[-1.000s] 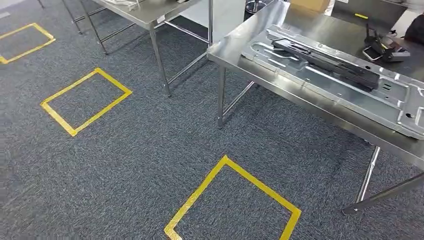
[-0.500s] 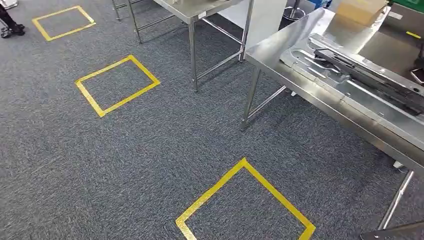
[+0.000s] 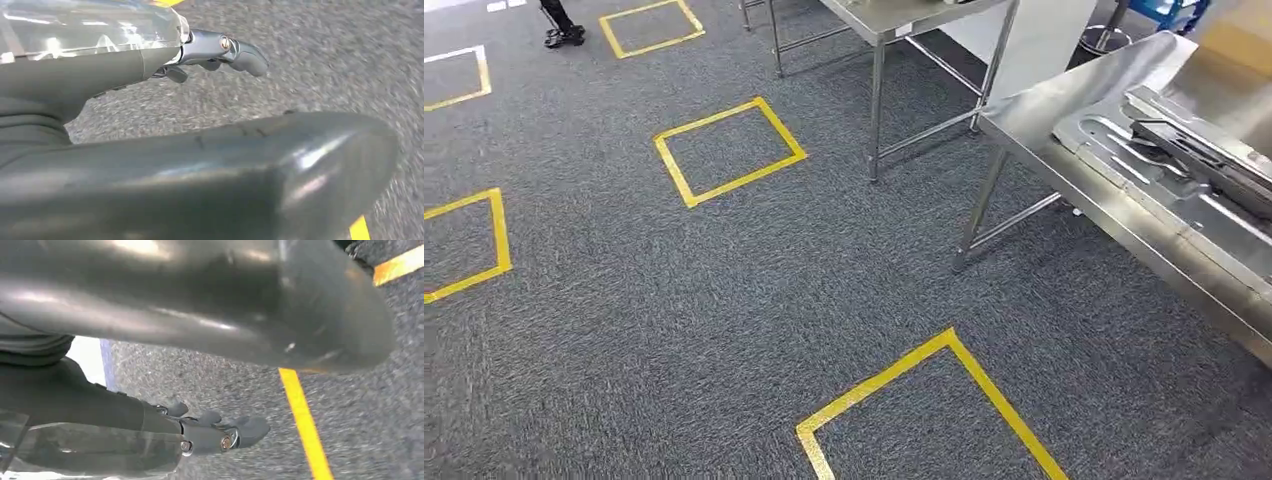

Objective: Take the parts from the cabinet and place them on the table.

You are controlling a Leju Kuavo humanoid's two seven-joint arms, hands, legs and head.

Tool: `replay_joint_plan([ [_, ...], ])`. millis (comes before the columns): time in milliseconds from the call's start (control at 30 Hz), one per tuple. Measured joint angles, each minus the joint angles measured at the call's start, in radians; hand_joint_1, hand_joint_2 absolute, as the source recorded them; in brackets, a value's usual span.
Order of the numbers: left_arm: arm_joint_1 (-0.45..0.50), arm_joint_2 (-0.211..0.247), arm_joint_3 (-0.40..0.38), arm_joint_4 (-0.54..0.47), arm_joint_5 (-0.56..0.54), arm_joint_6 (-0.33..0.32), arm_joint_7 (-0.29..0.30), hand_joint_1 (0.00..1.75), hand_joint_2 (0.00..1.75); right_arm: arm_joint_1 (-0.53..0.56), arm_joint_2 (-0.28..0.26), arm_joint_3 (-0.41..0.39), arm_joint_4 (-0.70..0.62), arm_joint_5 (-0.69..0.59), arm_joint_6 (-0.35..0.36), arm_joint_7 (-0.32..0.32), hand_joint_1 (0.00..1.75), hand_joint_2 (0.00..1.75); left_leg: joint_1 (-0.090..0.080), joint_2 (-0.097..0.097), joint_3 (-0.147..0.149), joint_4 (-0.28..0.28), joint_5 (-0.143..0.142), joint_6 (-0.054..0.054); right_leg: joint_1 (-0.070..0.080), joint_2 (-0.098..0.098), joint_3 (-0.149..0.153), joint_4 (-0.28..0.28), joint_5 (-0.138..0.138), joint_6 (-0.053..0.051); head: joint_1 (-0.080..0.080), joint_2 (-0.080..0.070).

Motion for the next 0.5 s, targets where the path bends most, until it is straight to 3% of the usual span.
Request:
replay_joint_plan([
  [33, -0.002, 0.0, 0.0, 0.0, 0.0, 0.006, 0.003, 0.0, 0.0, -0.001, 0.003, 0.0, 0.0, 0.001, 0.0, -0.001, 0.0, 0.0, 0.0, 0.025, 0.052, -0.092, 0.033, 0.003, 0.0, -0.01, 0.001, 0.003, -0.002, 0.003, 0.0, 0.0],
  [67, -0.005, 0.0, 0.0, 0.0, 0.0, 0.012, 0.008, 0.0, 0.0, -0.001, 0.003, 0.0, 0.0, 0.003, 0.0, -0.003, 0.0, 0.0, -0.01, 0.065, 0.077, -0.148, 0.025, 0.012, 0.008, -0.019, 0.001, 0.008, -0.007, 0.011, 0.0, 0.0],
  [100, -0.006, 0.0, 0.0, 0.0, 0.001, 0.018, 0.012, 0.0, 0.0, -0.001, 0.004, 0.0, 0.0, 0.007, 0.0, -0.006, 0.0, 0.0, -0.011, 0.047, 0.077, -0.146, 0.033, 0.019, 0.008, -0.023, 0.0, 0.009, -0.008, 0.016, 0.0, 0.0],
  [200, 0.003, 0.0, 0.0, 0.0, 0.002, 0.033, 0.017, 0.0, 0.0, -0.012, 0.006, 0.0, 0.0, 0.011, 0.0, -0.008, 0.0, 0.0, -0.013, 0.025, 0.067, -0.149, 0.038, 0.032, 0.006, -0.044, 0.006, 0.006, -0.006, 0.03, 0.0, 0.0],
  [233, 0.004, -0.001, 0.0, 0.0, 0.002, 0.042, 0.018, 0.0, 0.0, -0.011, 0.006, 0.0, 0.0, 0.013, 0.0, -0.008, 0.0, 0.0, -0.005, 0.016, 0.076, -0.161, 0.048, 0.041, 0.003, -0.036, 0.005, 0.013, -0.015, 0.037, 0.0, 0.0],
  [267, 0.003, -0.003, -0.001, 0.0, 0.0, 0.051, 0.018, 0.0, 0.0, -0.011, 0.006, 0.0, 0.0, 0.014, 0.0, -0.008, 0.0, 0.0, -0.006, 0.008, 0.075, -0.163, 0.051, 0.046, -0.001, 0.017, -0.005, 0.043, -0.042, 0.042, 0.0, 0.0],
  [300, 0.0, -0.002, -0.002, 0.0, -0.001, 0.06, 0.018, 0.0, 0.0, -0.01, 0.006, 0.0, 0.0, 0.014, 0.001, -0.007, 0.0, 0.0, -0.006, 0.0, 0.07, -0.163, 0.054, 0.05, -0.002, 0.049, -0.037, 0.11, -0.086, 0.043, 0.0, 0.0],
  [367, -0.003, -0.002, -0.003, 0.0, -0.002, 0.076, 0.019, 0.0, 0.0, -0.006, 0.006, 0.0, 0.0, 0.014, 0.002, -0.005, 0.0, 0.0, -0.009, -0.021, 0.063, -0.162, 0.058, 0.055, -0.005, 0.066, -0.117, 0.276, -0.16, 0.047, 0.0, 0.0],
  [400, -0.003, -0.002, -0.004, 0.0, -0.004, 0.08, 0.02, 0.0, 0.0, -0.005, 0.006, 0.0, 0.0, 0.014, 0.002, -0.005, 0.0, 0.0, -0.01, -0.032, 0.061, -0.16, 0.059, 0.054, -0.006, 0.067, -0.139, 0.32, -0.168, 0.048, 0.0, 0.0],
  [433, -0.002, -0.002, -0.005, 0.0, -0.004, 0.085, 0.021, 0.0, 0.0, -0.005, 0.006, 0.0, 0.0, 0.014, 0.002, -0.005, 0.0, 0.0, -0.01, -0.046, 0.061, -0.159, 0.059, 0.053, -0.006, 0.068, -0.141, 0.32, -0.15, 0.048, 0.0, 0.0],
  [467, -0.001, -0.002, -0.005, 0.0, -0.005, 0.088, 0.022, 0.0, 0.0, -0.005, 0.006, 0.0, 0.0, 0.014, 0.002, -0.005, 0.0, 0.0, -0.01, -0.06, 0.061, -0.156, 0.059, 0.052, -0.007, 0.069, -0.12, 0.271, -0.11, 0.046, 0.0, 0.0],
  [500, -0.002, -0.003, -0.005, 0.0, -0.005, 0.091, 0.022, 0.0, 0.0, -0.005, 0.006, 0.0, 0.0, 0.014, 0.002, -0.004, 0.0, 0.0, -0.01, -0.074, 0.062, -0.154, 0.059, 0.051, -0.008, 0.074, -0.08, 0.187, -0.058, 0.044, 0.0, 0.0],
])
